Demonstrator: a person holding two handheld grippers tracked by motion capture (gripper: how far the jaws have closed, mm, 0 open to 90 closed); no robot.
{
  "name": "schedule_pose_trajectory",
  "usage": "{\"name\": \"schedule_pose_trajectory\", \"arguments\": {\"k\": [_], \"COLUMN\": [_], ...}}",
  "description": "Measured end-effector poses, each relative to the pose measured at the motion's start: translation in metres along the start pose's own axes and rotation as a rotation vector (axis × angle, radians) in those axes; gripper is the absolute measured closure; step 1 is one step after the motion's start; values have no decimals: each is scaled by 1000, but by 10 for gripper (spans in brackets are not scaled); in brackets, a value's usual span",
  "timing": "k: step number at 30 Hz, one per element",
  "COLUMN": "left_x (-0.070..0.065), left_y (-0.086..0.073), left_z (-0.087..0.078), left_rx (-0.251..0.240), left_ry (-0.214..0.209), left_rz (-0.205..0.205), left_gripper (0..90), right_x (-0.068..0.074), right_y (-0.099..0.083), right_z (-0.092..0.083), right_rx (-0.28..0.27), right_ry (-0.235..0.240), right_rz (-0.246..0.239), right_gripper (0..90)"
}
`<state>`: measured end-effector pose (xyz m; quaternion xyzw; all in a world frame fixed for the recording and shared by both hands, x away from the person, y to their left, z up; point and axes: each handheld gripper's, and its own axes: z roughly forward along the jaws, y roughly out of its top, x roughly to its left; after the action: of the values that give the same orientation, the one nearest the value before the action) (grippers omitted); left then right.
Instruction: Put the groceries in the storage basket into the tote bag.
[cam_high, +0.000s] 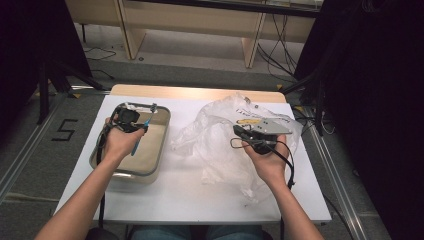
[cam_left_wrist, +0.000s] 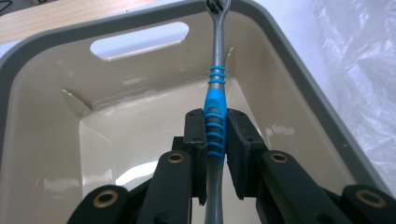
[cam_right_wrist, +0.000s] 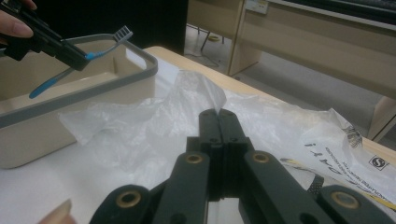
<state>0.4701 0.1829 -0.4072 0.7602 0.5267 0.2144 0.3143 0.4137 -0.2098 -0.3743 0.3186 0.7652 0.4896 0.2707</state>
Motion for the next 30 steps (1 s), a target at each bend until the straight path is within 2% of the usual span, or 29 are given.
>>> {"name": "schedule_pose_trajectory", "arguments": {"k": [15,30], "left_x": [-5,-17], "left_y": [1,7], "left_z": [-14,-25], "left_rx": [-70,-91], "left_ry": [-19,-39], "left_rz": [11,35], "left_gripper": [785,785], "right_x": [0,0], "right_y": [0,0], "right_z": [1,0], "right_rx": [2,2], "right_ry": [1,2], "right_rz": [-3,-1], "right_gripper": [900,900]}}
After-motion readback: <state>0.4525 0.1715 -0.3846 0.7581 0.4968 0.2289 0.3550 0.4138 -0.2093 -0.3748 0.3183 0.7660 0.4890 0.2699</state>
